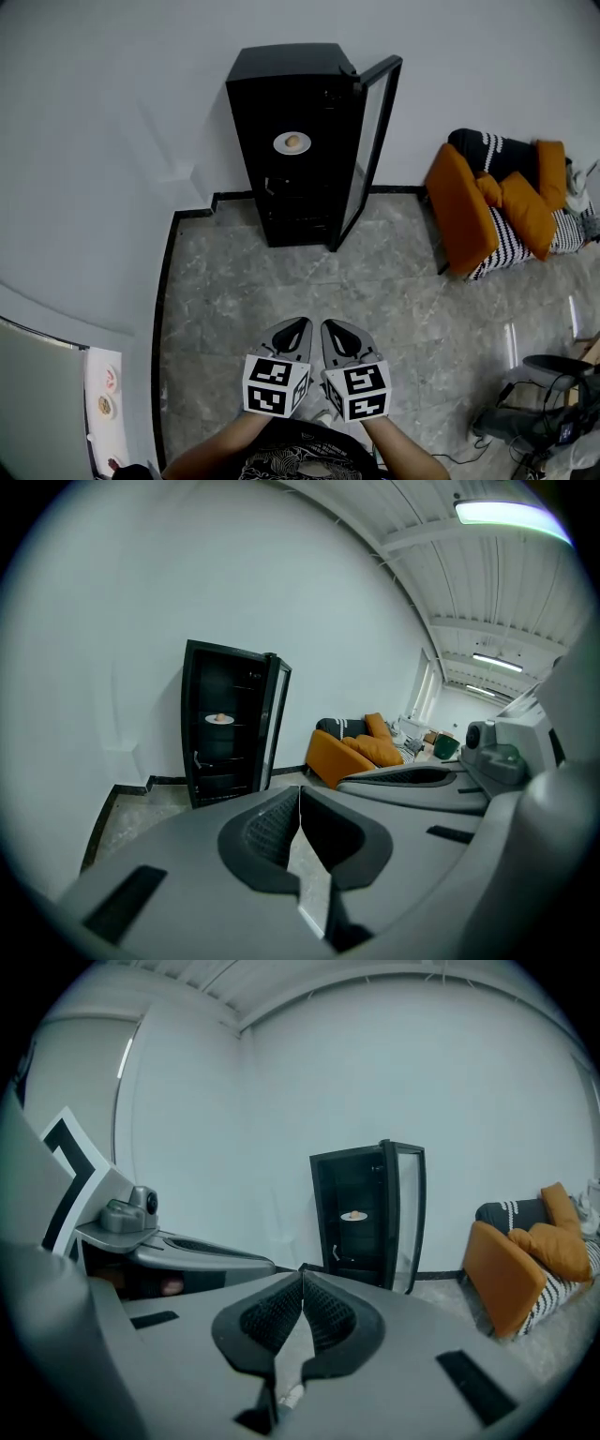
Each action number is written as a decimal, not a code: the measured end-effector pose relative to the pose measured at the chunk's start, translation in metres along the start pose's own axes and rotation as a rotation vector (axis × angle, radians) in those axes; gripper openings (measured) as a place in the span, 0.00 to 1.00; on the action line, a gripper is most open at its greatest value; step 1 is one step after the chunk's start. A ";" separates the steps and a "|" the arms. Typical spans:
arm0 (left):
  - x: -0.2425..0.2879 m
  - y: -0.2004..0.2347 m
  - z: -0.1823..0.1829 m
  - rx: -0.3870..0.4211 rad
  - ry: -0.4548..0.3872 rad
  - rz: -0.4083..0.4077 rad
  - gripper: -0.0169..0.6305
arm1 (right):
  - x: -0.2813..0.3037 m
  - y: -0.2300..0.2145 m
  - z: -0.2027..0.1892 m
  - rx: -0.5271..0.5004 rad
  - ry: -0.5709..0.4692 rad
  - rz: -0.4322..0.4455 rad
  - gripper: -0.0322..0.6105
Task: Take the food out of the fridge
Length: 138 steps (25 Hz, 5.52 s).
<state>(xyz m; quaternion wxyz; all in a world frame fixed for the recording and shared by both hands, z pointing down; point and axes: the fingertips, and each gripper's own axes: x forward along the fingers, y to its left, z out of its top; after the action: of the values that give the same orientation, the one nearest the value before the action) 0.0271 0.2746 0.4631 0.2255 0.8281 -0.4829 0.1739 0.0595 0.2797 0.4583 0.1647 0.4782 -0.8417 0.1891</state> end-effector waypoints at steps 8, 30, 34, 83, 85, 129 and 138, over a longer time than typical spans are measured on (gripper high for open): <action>0.047 0.088 0.055 -0.018 0.017 -0.037 0.05 | 0.092 -0.004 0.056 -0.033 0.042 -0.018 0.08; 0.117 0.211 0.145 -0.072 -0.034 -0.051 0.05 | 0.232 -0.009 0.145 -0.037 0.040 -0.015 0.08; 0.143 0.218 0.158 -0.089 -0.036 -0.026 0.05 | 0.253 -0.030 0.157 -0.052 0.042 0.003 0.08; 0.431 0.322 0.249 -0.962 -0.468 -0.295 0.05 | 0.442 -0.222 0.248 -0.147 0.083 0.106 0.08; 0.441 0.331 0.246 -0.973 -0.460 -0.308 0.05 | 0.455 -0.224 0.251 -0.150 0.090 0.099 0.08; 0.568 0.418 0.197 -1.278 -0.256 -0.273 0.13 | 0.558 -0.271 0.271 -0.143 0.155 0.011 0.08; 0.565 0.418 0.204 -1.360 -0.269 -0.279 0.06 | 0.553 -0.274 0.270 -0.131 0.148 -0.006 0.08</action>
<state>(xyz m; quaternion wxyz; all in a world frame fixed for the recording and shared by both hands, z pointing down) -0.0581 -0.4235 0.6640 0.6514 0.5723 -0.3973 -0.3006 0.0012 -0.3888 0.5196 0.2578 0.4536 -0.8364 0.1681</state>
